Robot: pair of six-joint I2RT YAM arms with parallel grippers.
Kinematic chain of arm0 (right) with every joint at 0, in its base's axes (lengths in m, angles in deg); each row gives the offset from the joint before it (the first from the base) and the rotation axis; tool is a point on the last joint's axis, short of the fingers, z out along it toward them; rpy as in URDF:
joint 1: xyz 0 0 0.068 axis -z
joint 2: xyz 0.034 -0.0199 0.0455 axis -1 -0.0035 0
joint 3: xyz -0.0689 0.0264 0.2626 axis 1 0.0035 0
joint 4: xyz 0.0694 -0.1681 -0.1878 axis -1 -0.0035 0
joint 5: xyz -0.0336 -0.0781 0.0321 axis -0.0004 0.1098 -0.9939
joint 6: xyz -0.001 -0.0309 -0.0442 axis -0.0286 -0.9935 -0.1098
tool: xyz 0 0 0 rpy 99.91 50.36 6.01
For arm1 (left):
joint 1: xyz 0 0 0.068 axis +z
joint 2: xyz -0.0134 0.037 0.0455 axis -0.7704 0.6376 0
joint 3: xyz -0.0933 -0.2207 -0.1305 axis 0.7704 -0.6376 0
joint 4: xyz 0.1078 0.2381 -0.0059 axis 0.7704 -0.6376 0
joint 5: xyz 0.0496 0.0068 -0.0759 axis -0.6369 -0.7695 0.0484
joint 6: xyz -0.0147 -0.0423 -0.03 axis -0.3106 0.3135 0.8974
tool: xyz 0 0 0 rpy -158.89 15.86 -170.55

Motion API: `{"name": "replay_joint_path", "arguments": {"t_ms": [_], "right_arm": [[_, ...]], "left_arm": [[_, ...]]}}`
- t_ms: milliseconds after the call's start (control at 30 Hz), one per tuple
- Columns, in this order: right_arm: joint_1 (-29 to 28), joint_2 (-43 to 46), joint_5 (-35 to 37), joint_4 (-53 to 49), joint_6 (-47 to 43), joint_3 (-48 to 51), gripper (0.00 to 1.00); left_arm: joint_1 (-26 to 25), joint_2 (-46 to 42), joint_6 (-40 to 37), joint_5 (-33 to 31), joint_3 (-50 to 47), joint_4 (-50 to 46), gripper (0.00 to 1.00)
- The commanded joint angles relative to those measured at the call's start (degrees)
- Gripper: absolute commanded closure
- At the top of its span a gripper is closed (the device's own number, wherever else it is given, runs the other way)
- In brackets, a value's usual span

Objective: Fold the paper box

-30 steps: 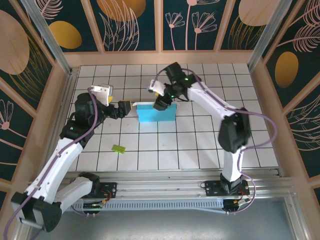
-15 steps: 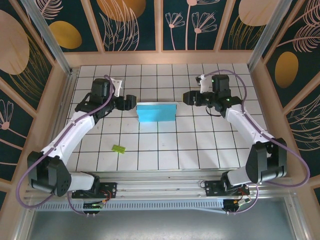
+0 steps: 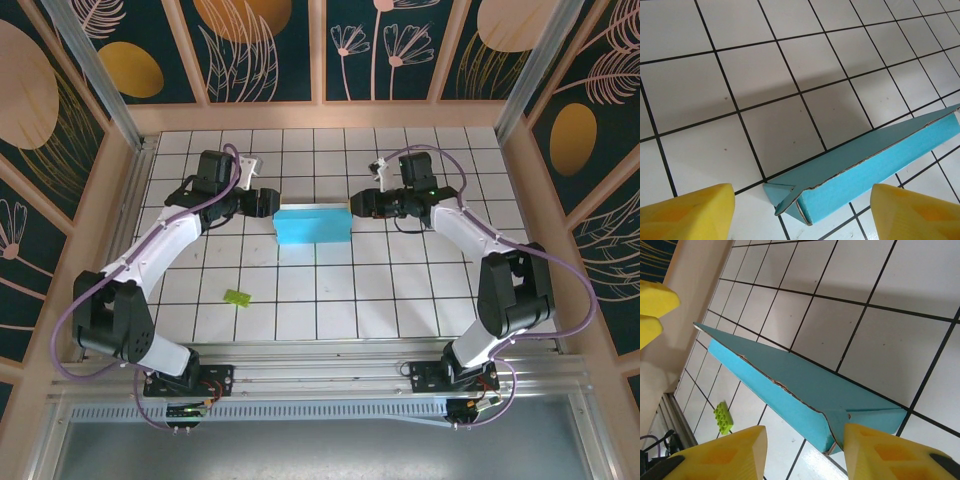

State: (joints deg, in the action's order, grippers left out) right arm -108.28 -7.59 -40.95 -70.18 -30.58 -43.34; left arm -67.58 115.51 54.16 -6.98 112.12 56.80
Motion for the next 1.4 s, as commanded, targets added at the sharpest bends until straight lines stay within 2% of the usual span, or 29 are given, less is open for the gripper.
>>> {"name": "replay_joint_path", "arguments": {"t_ms": [0, 200, 400, 600, 1367], "right_arm": [[-0.1, -0.9, -0.5, -0.5, -1.8, -2.2, 0.57], [-0.2, -1.1, 0.1, -1.6, -3.0, -2.5, 0.63], [-0.5, -0.7, 2.4, -1.8, -4.0, -1.6, 0.66], [-0.6, -0.6, 3.7, -1.6, -4.9, -1.4, 0.63], [-1.5, -2.0, 3.2, -2.4, -6.5, -2.9, 0.81]], "left_arm": [[0.1, 0.8, -0.4, 0.5, 1.2, -0.9, 0.29], [0.3, 0.7, -0.2, 0.7, 1.1, -0.9, 0.29], [0.3, 1.4, 0.1, 1.8, 1.2, -2.0, 0.37], [0.3, 1.2, 0.1, 1.5, 1.0, -2.5, 0.37], [0.3, 1.4, -1.1, 2.5, 1.7, -4.0, 0.39]]}}
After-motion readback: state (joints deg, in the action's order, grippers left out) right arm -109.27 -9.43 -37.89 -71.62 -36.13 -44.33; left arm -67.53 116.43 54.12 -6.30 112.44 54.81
